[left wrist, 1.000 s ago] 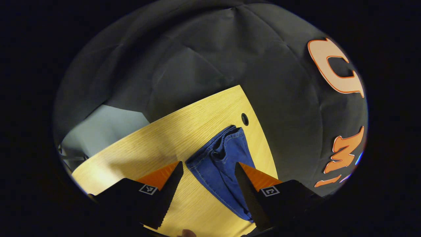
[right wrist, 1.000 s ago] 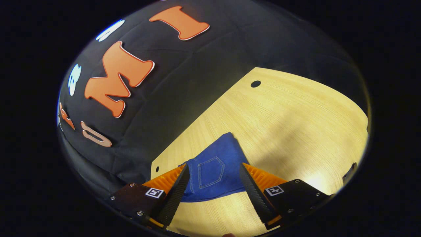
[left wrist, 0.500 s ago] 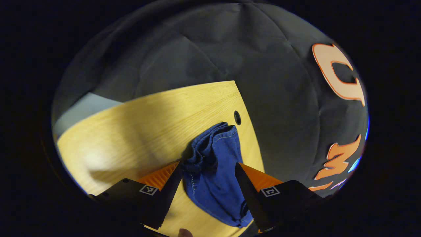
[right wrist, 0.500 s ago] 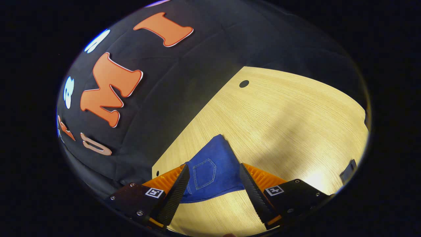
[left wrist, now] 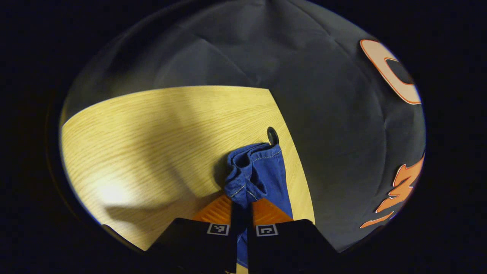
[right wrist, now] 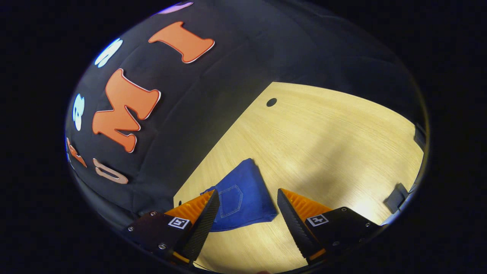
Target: Grasp the waist and the cuffs of the jeans and fold them to make the two legs overlap; first hold the waist and fold one-third of the jeans toward the cuffs, then hold the cuffs and fold the remaining one-third in the same direction to finish folding.
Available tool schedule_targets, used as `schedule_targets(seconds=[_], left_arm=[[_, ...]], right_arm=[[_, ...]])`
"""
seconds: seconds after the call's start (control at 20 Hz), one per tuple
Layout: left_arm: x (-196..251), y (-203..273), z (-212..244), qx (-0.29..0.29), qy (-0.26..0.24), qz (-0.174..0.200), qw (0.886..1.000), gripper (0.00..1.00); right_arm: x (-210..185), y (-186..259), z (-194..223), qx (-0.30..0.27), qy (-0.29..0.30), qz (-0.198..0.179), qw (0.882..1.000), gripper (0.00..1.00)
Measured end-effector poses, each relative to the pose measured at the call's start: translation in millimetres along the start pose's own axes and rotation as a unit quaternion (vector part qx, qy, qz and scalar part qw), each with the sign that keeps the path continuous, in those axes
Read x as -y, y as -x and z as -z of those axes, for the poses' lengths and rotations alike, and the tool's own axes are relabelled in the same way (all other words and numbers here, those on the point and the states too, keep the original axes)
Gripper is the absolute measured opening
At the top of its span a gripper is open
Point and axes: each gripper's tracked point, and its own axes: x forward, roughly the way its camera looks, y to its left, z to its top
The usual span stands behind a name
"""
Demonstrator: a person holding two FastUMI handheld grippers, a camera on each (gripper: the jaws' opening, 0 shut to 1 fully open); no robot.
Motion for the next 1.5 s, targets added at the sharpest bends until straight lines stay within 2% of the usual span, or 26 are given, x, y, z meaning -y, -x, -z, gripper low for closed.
schedule_targets(seconds=[0.05,0.2,0.4,0.5,0.65,0.85,0.9,0.95,1.15,1.25,1.3,1.4,1.5], left_arm=[[9,-1,1,0.003,-0.019,0.009,1.0,0.03],[81,36,-2,0.042,-0.131,0.048,0.989,0.03],[177,102,24,0.071,-0.198,0.084,0.974,0.03],[224,139,54,0.068,-0.21,0.105,0.97,0.03],[286,178,118,0.059,-0.26,0.127,0.955,0.03],[336,176,221,0.033,-0.338,0.137,0.931,0.03],[367,172,254,0.022,-0.351,0.136,0.926,0.03],[359,152,296,0.002,-0.36,0.135,0.923,0.03],[358,95,409,-0.054,-0.406,0.115,0.905,0.03],[334,44,482,-0.09,-0.441,0.075,0.89,0.03],[322,34,501,-0.095,-0.458,0.062,0.882,0.01],[295,17,534,-0.101,-0.49,0.033,0.865,0.03],[269,1,556,-0.111,-0.501,0.006,0.858,0.03]], right_arm=[[7,1,-2,0.003,-0.006,0.005,1.0,0.96],[22,5,-8,0.012,-0.025,0.007,1.0,0.96],[25,-2,-15,0.005,-0.012,0.002,1.0,0.96],[18,-6,-25,0.006,-0.012,-0.014,1.0,0.96],[7,-12,-43,0.007,-0.001,-0.039,0.999,0.96],[3,-11,-62,0.008,0.012,-0.066,0.998,0.96],[3,-11,-67,0.009,0.012,-0.07,0.997,0.96],[4,-7,-70,0.008,0.009,-0.079,0.997,0.96],[21,5,-72,0.007,0.004,-0.083,0.996,0.96],[39,11,-71,0.009,-0.001,-0.076,0.997,0.96],[49,12,-69,0.009,0.001,-0.066,0.998,0.96],[61,16,-67,0.006,0.007,-0.056,0.998,0.96],[65,19,-64,0.003,0.013,-0.052,0.999,0.96]])
